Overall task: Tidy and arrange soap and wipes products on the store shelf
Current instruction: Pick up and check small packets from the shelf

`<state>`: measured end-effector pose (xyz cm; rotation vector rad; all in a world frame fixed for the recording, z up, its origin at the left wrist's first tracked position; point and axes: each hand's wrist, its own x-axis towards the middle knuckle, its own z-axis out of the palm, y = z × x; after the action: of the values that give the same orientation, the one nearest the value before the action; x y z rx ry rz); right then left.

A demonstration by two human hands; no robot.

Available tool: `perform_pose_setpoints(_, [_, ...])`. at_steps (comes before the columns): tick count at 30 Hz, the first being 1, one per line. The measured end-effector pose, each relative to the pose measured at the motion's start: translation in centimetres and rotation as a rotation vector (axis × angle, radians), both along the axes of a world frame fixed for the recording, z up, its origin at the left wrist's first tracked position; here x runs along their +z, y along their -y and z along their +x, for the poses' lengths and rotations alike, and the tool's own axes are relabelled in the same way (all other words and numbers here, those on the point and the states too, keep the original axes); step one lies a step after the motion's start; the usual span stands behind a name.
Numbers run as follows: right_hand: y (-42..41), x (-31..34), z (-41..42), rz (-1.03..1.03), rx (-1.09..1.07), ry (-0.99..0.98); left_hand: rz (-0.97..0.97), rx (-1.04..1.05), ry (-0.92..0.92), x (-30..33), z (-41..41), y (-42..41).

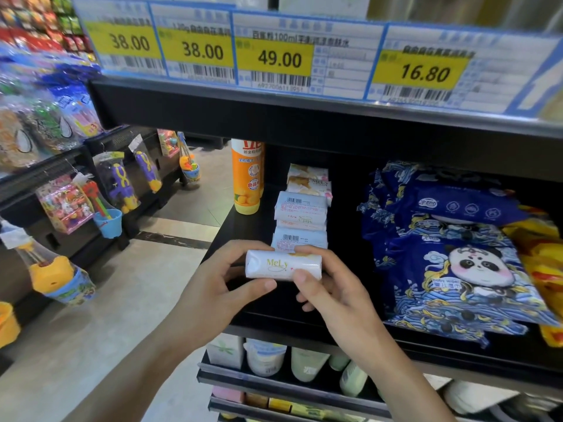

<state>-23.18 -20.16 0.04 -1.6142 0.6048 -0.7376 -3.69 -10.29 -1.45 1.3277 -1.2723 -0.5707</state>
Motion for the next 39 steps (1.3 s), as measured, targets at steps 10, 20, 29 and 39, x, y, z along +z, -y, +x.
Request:
perform_pose_setpoints(10, [0.5, -0.9, 1.0, -0.549, -0.449, -0.1, 0.083, 0.294, 0.444, 0.2, 4.0, -2.8])
perform_pose_setpoints(20, [3.6, -0.3, 3.1, -0.73, -0.34, -0.628, 0.214, 0.169, 0.52, -0.2, 4.4, -3.6])
perform_pose_setpoints(29, [3.9, 0.1, 3.1, -0.646, -0.341, -0.662, 0.183, 0.214, 0.554, -0.5, 4.3, -3.0])
perform_pose_setpoints(39, [2.7, -0.2, 1.4, -0.537, -0.407, -0.324, 0.138, 0.296, 0.449, 2.0, 2.1, -1.6])
